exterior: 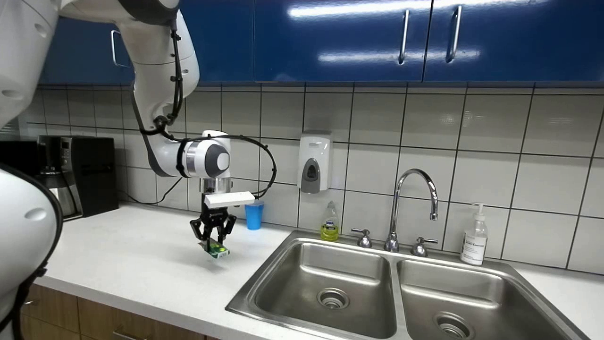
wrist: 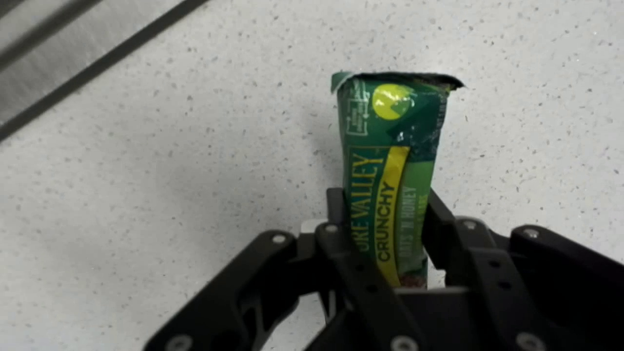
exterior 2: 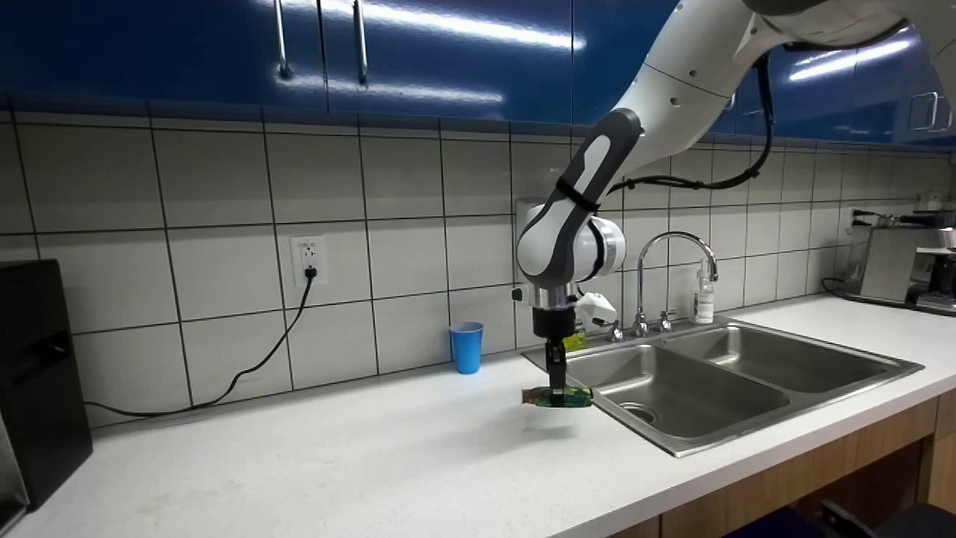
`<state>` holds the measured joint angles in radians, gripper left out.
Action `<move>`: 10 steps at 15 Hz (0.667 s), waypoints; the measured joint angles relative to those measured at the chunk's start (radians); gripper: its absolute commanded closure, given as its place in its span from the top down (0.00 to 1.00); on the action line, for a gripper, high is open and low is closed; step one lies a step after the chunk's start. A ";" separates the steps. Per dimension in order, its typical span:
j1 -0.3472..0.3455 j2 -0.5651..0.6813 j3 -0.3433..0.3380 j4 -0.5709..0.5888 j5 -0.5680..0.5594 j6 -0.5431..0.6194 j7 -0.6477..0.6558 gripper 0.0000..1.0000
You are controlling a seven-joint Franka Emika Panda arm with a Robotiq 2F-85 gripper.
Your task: Put the candy bar into the sink
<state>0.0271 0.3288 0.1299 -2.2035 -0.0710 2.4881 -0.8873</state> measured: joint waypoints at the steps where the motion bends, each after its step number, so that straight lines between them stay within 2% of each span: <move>1: -0.003 -0.016 -0.004 -0.010 0.011 0.000 0.034 0.15; 10: -0.004 -0.150 -0.053 -0.117 0.018 0.086 0.432 0.15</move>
<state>0.0235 0.1791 0.0766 -2.3207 -0.0525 2.5737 -0.4549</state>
